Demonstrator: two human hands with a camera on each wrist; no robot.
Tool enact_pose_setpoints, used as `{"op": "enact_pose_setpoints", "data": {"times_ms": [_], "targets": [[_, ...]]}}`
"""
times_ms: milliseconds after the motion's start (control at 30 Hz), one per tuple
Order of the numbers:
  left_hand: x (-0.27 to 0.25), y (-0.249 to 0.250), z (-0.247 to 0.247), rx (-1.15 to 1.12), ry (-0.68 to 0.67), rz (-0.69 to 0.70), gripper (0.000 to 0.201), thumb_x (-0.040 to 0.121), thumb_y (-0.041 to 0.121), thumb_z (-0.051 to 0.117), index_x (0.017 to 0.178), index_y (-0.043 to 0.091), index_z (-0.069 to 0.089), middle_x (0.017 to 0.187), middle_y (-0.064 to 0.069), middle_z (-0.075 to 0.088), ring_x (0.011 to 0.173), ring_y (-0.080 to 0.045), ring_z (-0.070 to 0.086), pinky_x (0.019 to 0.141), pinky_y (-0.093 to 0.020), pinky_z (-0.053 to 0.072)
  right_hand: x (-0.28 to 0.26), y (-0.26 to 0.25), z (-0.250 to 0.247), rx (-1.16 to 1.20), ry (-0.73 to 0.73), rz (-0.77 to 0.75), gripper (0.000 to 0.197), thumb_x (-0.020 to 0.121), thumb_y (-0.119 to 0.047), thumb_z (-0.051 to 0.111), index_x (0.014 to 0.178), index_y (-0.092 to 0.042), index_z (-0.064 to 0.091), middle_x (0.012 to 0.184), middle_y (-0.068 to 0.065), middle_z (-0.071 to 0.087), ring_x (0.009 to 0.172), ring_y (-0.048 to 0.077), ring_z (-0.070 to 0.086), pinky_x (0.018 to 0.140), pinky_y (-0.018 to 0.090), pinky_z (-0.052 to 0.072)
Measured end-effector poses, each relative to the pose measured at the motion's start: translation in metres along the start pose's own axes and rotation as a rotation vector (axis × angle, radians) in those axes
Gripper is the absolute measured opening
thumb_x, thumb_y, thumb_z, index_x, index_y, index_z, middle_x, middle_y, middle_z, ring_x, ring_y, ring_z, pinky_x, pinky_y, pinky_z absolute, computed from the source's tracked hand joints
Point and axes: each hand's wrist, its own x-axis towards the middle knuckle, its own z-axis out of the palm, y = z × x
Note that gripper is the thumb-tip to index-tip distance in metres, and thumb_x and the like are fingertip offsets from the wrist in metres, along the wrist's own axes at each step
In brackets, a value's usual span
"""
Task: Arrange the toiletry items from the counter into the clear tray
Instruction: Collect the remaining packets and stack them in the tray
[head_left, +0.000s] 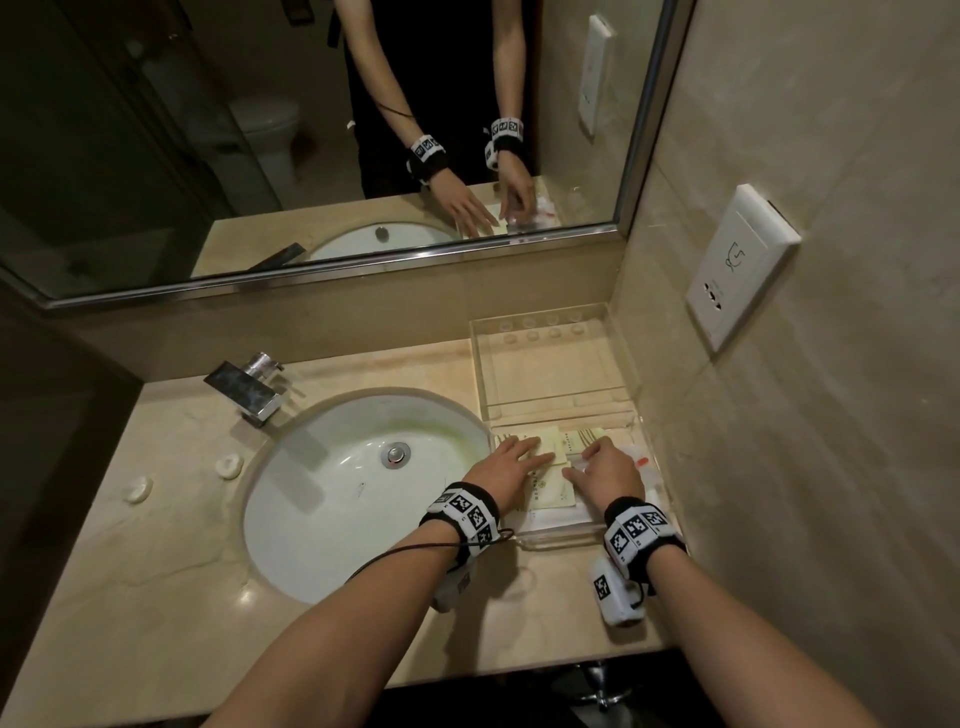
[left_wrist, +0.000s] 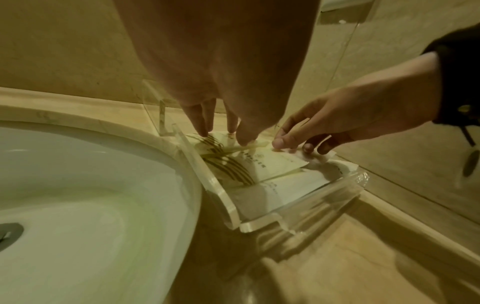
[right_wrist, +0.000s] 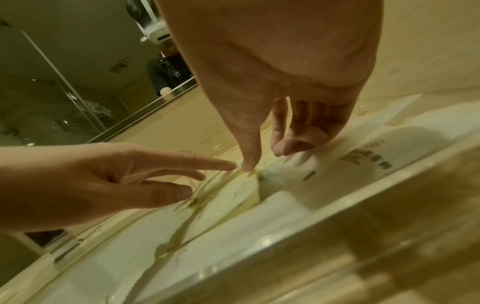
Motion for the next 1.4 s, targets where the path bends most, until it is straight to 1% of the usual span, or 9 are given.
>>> {"op": "enact_pose_setpoints", "data": {"times_ms": [100,233,300,367,500,767,1100,1266,1400], "targets": [[0.001,0.000,0.003,-0.033,0.017,-0.029,0.059,0.094,0.011,0.051,0.146,0.032,0.032,0.157,-0.002,0.025,0.144,-0.028,0.021,0.106,-0.046,0.042,0.002,0.010,-0.001,0.001,0.006,-0.071,0.045,0.083,-0.033,0.073,0.121,-0.019,0.054,0.106,0.008,0.062,0.093,0.024,0.061,0.079,0.034,0.049],[0.004,0.007,0.006,-0.030,0.077,-0.046,0.063,0.089,0.028,0.061,0.146,0.029,0.034,0.156,-0.003,0.027,0.143,-0.028,0.023,0.110,-0.042,0.038,-0.002,0.020,-0.002,-0.083,0.112,-0.106,0.041,0.088,-0.039,0.066,0.124,-0.020,0.058,0.115,0.011,0.060,0.104,0.029,0.057,0.089,0.039,0.049],[0.005,0.011,0.009,-0.035,0.086,-0.048,0.063,0.090,0.031,0.060,0.146,0.031,0.032,0.157,-0.003,0.025,0.145,-0.029,0.020,0.113,-0.042,0.032,-0.004,0.026,-0.005,-0.167,0.205,-0.076,0.044,0.088,-0.041,0.065,0.127,-0.022,0.057,0.121,0.011,0.055,0.112,0.031,0.052,0.096,0.043,0.046],[0.005,0.013,0.009,-0.025,0.078,-0.049,0.063,0.091,0.035,0.058,0.147,0.031,0.031,0.158,-0.003,0.024,0.146,-0.029,0.019,0.115,-0.043,0.028,-0.003,0.032,-0.006,-0.181,0.191,-0.019,0.053,0.087,-0.044,0.066,0.133,-0.020,0.053,0.126,0.012,0.049,0.117,0.032,0.049,0.099,0.044,0.045],[0.007,0.016,0.010,0.012,0.067,-0.074,0.064,0.090,0.039,0.058,0.147,0.030,0.030,0.158,-0.005,0.024,0.145,-0.031,0.020,0.116,-0.043,0.026,0.000,0.038,-0.003,-0.117,0.126,0.012,0.063,0.088,-0.046,0.064,0.138,-0.012,0.047,0.130,0.016,0.045,0.116,0.033,0.052,0.092,0.043,0.051],[0.009,0.019,0.013,0.027,0.073,-0.103,0.065,0.090,0.040,0.059,0.147,0.031,0.030,0.157,-0.005,0.024,0.145,-0.032,0.020,0.116,-0.043,0.027,0.007,0.032,-0.004,-0.069,0.147,0.044,0.061,0.087,-0.046,0.066,0.126,-0.003,0.045,0.127,0.018,0.042,0.104,0.037,0.060,0.079,0.042,0.053],[0.006,0.015,0.010,-0.025,0.104,-0.100,0.060,0.090,0.039,0.058,0.145,0.030,0.035,0.154,-0.004,0.030,0.142,-0.029,0.025,0.113,-0.042,0.031,0.002,0.030,-0.007,-0.021,0.203,-0.023,0.054,0.088,-0.044,0.064,0.125,-0.008,0.048,0.125,0.016,0.044,0.107,0.034,0.057,0.080,0.042,0.053],[-0.020,-0.010,-0.008,-0.262,0.308,-0.152,0.044,0.091,0.035,0.055,0.134,0.024,0.049,0.135,-0.001,0.051,0.127,-0.020,0.043,0.102,-0.036,0.042,-0.006,-0.012,-0.004,0.050,0.272,-0.185,0.036,0.090,-0.038,0.063,0.116,-0.014,0.054,0.116,0.010,0.053,0.095,0.027,0.060,0.078,0.039,0.053],[-0.060,-0.052,-0.024,-0.487,0.438,-0.316,0.026,0.091,0.028,0.055,0.116,0.025,0.059,0.109,0.001,0.062,0.095,-0.016,0.058,0.085,-0.036,0.052,-0.019,-0.074,0.020,0.163,0.170,-0.436,0.020,0.089,-0.021,0.064,0.109,-0.016,0.059,0.097,0.003,0.058,0.080,0.018,0.057,0.072,0.031,0.047]]}}
